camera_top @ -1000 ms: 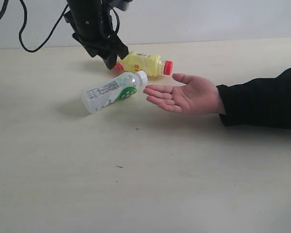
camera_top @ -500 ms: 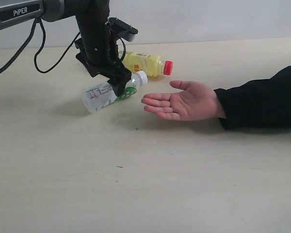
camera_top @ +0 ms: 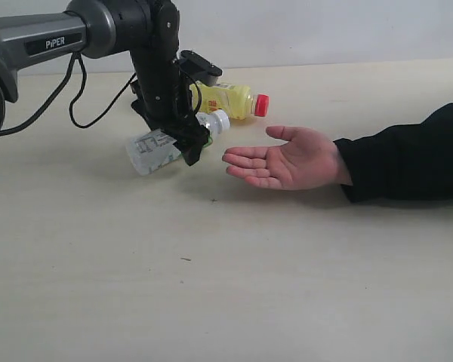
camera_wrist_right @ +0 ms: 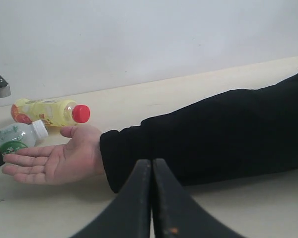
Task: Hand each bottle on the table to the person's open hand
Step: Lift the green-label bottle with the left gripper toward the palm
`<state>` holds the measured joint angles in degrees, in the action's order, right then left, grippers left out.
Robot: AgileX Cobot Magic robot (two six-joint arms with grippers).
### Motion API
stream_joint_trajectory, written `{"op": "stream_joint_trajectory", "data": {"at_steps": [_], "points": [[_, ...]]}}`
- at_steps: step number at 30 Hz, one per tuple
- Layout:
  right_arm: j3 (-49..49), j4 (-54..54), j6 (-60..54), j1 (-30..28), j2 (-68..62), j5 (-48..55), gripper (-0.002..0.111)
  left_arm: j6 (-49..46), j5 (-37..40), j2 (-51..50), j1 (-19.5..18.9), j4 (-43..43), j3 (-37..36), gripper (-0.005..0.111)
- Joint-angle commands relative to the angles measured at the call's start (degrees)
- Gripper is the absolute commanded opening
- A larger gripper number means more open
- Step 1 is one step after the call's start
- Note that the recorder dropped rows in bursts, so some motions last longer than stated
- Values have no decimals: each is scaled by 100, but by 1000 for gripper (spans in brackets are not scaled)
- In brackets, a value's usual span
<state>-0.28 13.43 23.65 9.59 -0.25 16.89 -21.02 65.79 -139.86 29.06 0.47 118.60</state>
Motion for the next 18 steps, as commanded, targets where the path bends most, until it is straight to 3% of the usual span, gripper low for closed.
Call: {"op": "stream_joint_trajectory", "data": {"at_steps": [1,5,14,15,18], "points": [[28,2,-3,-29,25,-46,0,-21,-74,-61,8,-91,-10,87],[28,2,-3,-29,25,-46,0,-100,-74,-83,8,-100,-10,73],[28,2,-3,-29,25,-46,0,-90,275,-83,8,-114,-10,5],[28,2,-3,-29,25,-46,0,-90,362,-83,8,-114,-10,0],[28,2,-3,-29,25,-46,0,-54,417,-62,8,-136,-10,0]]}}
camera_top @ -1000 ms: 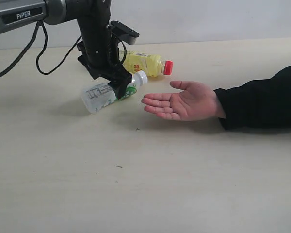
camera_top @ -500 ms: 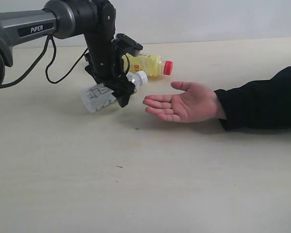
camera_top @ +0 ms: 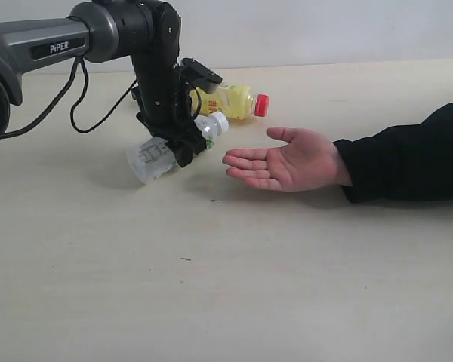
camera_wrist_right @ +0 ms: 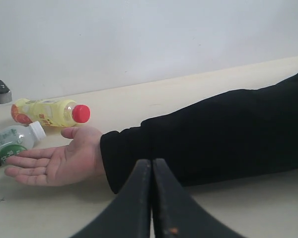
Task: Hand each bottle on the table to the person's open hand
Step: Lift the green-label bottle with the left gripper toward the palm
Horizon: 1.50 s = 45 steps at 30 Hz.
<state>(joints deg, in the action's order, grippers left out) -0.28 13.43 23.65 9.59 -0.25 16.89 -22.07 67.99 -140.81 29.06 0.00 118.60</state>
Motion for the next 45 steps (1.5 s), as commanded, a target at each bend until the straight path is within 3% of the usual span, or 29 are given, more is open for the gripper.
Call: {"op": "stream_joint_trajectory", "data": {"at_steps": [1,7,15,30,36,45], "points": [[28,2,-3,-29,25,-46,0,106,197,45,8,-101,-10,0],[28,2,-3,-29,25,-46,0,681,197,236,8,-230,-10,0],[28,2,-3,-29,25,-46,0,953,197,801,104,-1048,-10,0],[28,2,-3,-29,25,-46,0,1756,197,1667,990,-1128,1,0],[28,2,-3,-29,25,-46,0,3534,197,1691,1164,-1150,1,0],[28,2,-3,-29,25,-46,0,4382,-179,1432,1210,-2015,1,0]]}}
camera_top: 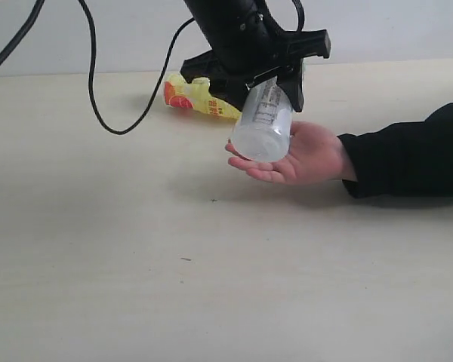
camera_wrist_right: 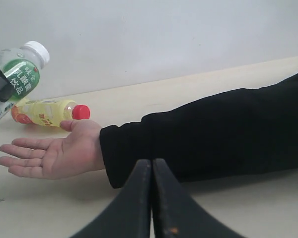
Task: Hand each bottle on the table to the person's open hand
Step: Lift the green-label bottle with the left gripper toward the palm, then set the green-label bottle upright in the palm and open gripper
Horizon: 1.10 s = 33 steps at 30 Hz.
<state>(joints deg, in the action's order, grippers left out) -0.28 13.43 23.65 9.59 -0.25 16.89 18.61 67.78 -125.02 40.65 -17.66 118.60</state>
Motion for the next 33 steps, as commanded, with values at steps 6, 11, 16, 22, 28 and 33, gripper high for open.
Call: {"op": "stream_joint_trajectory", "data": {"at_steps": [6,11,16,22,28,33], "points": [[28,2,-3,-29,25,-46,0,445,-560,-346,231,-430,1,0],[28,2,-3,-29,25,-46,0,480,-618,-367,238,-328,1,0],[28,2,-3,-29,25,-46,0,564,-618,-391,238,-116,1,0],[28,2,-3,-29,25,-46,0,589,-758,-600,238,-88,1,0],[28,2,-3,-29,25,-46,0,566,-937,-799,238,-119,1,2],[28,2,-3,-29,25,-46,0,550,-964,-836,228,-106,1,31]]}}
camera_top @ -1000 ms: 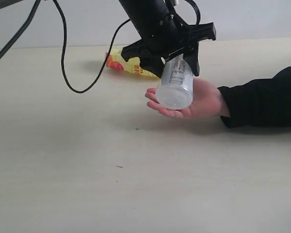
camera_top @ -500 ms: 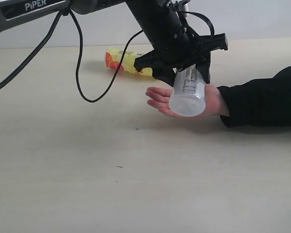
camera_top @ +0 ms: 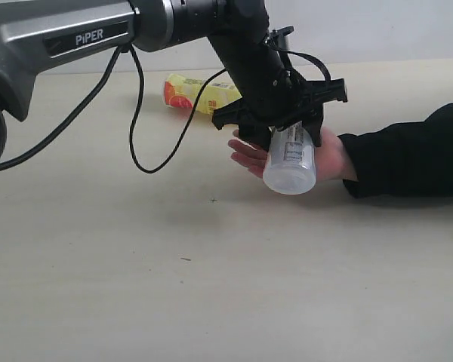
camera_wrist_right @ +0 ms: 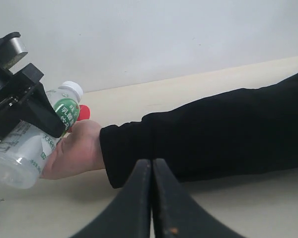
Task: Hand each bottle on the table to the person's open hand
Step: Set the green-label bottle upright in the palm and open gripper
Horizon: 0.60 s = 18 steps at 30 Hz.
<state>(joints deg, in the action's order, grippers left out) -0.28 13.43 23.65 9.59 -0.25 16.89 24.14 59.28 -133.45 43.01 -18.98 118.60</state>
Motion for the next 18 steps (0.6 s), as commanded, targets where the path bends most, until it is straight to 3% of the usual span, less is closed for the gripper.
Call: {"op": "stream_joint_trajectory", "data": {"at_steps": [1,4,7,10,18], "points": [[28,2,-3,-29,25,-46,0,-4,-114,7,-8,26,1,40],[28,2,-3,-29,25,-46,0,-4,-75,7,-8,26,1,65],[28,2,-3,-29,25,-46,0,-34,-65,7,-8,36,1,82],[28,2,-3,-29,25,-46,0,-331,-34,7,-8,36,1,87],[28,2,-3,-29,25,-46,0,-978,229,163,-137,36,1,87]]}}
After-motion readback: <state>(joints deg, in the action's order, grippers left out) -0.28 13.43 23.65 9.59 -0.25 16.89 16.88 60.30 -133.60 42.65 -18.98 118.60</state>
